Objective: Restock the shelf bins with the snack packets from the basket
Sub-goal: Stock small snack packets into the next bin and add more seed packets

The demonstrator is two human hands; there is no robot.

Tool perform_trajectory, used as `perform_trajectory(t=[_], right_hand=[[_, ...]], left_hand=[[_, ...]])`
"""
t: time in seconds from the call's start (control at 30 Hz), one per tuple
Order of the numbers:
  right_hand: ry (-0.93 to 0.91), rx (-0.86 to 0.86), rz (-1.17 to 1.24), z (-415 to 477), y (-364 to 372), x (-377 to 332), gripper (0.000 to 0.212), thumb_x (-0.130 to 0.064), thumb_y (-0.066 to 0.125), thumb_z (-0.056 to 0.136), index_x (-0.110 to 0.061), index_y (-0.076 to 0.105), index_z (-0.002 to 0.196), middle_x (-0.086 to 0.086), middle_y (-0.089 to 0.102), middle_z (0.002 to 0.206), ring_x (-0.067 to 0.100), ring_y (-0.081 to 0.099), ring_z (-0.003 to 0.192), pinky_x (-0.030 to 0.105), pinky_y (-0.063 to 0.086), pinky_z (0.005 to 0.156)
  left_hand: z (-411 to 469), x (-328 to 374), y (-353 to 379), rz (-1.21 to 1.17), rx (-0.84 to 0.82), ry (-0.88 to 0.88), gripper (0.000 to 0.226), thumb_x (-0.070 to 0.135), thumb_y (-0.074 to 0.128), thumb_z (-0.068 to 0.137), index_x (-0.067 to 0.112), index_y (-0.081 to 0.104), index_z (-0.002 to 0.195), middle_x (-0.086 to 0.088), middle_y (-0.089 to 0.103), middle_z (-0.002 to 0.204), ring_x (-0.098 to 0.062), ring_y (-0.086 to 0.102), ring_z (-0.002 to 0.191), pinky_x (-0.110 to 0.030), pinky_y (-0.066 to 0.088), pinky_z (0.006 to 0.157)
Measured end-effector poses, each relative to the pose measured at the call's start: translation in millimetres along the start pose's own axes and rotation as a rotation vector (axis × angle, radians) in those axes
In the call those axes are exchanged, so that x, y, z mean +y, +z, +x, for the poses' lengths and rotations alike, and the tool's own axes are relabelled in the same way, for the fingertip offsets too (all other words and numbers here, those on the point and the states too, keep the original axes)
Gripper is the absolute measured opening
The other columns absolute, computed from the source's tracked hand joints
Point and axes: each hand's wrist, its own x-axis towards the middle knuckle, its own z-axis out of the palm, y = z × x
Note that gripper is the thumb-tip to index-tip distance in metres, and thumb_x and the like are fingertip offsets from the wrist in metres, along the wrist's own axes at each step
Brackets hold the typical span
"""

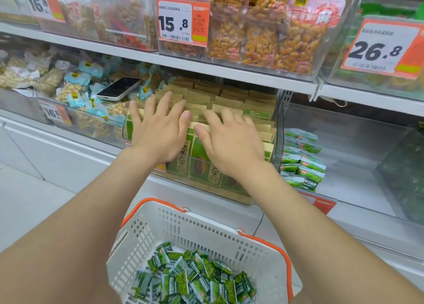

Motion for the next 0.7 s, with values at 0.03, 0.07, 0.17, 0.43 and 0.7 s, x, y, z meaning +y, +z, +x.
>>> perform_trajectory(t=[0.03,0.07,0.17,0.43,0.7], right_hand=[[0.002,0.008,0.026,0.3,0.4,3.8,0.060,-0.061,0.015,0.107,-0.027,0.046,0.147,0.010,0.060,0.133,0.035,0.057,0.121,0.049,0.042,0.101],[0.009,0.016,0.049,0.1,1.0,6.8,0.060,-0.062,0.016,0.107,-0.027,0.045,0.148,0.009,0.060,0.132,0.033,0.057,0.120,0.049,0.042,0.101],[-0.005,0.071,0.189,-4.7,1.6,8.5,0.057,-0.060,0.029,0.107,-0.026,0.042,0.151,0.005,0.056,0.136,0.028,0.055,0.123,0.047,0.041,0.106],[-0.137,0.079,0.145,-51.3,-42.3,25.7,0.011,-0.047,0.078,0.082,-0.035,0.077,0.082,0.005,0.045,0.147,0.029,0.033,0.142,0.051,0.029,0.115],[-0.098,0.007,-0.097,-73.3,-27.3,17.6,0.013,-0.038,0.088,0.076,-0.028,0.080,0.079,0.018,0.041,0.160,0.041,0.032,0.148,0.064,0.017,0.120]], left_hand=[[-0.9,0.6,-0.4,-0.013,0.000,-0.005,0.062,0.056,0.004,0.108,0.035,0.026,0.162,0.000,0.011,0.174,-0.031,0.004,0.160,-0.070,-0.006,0.123],[-2.2,2.2,-1.3,-0.031,-0.003,-0.016,0.063,0.056,0.005,0.108,0.033,0.023,0.163,-0.001,0.009,0.175,-0.031,0.000,0.160,-0.070,-0.007,0.123],[-13.1,6.6,-4.5,-0.099,0.086,-0.051,0.058,0.048,0.022,0.111,0.019,0.025,0.162,-0.012,0.010,0.173,-0.036,-0.001,0.160,-0.068,-0.002,0.124],[-57.1,12.3,-30.6,-0.123,0.119,0.175,0.015,0.045,0.074,0.086,0.031,0.071,0.090,0.005,0.057,0.097,-0.023,0.048,0.098,-0.047,0.047,0.086],[-61.0,15.0,-15.8,-0.026,0.053,0.153,0.025,0.034,0.088,0.081,0.031,0.079,0.105,0.008,0.051,0.103,-0.025,0.052,0.104,-0.047,0.041,0.089]])
